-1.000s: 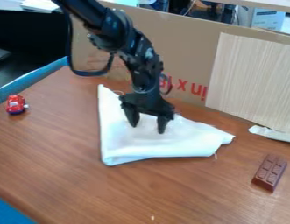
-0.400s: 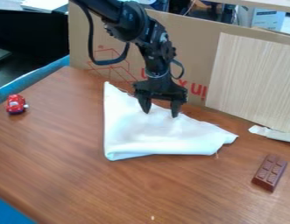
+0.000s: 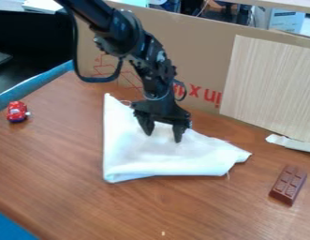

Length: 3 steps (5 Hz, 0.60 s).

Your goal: Move the cloth to the center of the table

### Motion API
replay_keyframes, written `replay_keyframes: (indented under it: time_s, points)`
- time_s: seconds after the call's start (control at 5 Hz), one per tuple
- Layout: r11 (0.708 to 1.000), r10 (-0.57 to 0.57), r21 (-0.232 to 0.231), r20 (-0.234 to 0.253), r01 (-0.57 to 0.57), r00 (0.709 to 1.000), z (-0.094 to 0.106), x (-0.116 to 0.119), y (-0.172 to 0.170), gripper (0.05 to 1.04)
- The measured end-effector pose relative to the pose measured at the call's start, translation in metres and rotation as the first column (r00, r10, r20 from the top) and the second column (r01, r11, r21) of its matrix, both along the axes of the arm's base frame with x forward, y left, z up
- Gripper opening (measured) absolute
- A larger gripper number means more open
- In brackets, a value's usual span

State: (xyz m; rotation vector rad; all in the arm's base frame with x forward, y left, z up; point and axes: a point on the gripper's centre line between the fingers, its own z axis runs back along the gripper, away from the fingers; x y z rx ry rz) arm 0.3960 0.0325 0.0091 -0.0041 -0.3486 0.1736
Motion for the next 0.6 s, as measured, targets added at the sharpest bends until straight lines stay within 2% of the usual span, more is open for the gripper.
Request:
replay_keyframes:
  time_s: [0.6]
  points:
    - [0.995, -0.104, 0.01, -0.01, 0.104, 0.995, -0.003, -0.055, 0.006, 0.999]
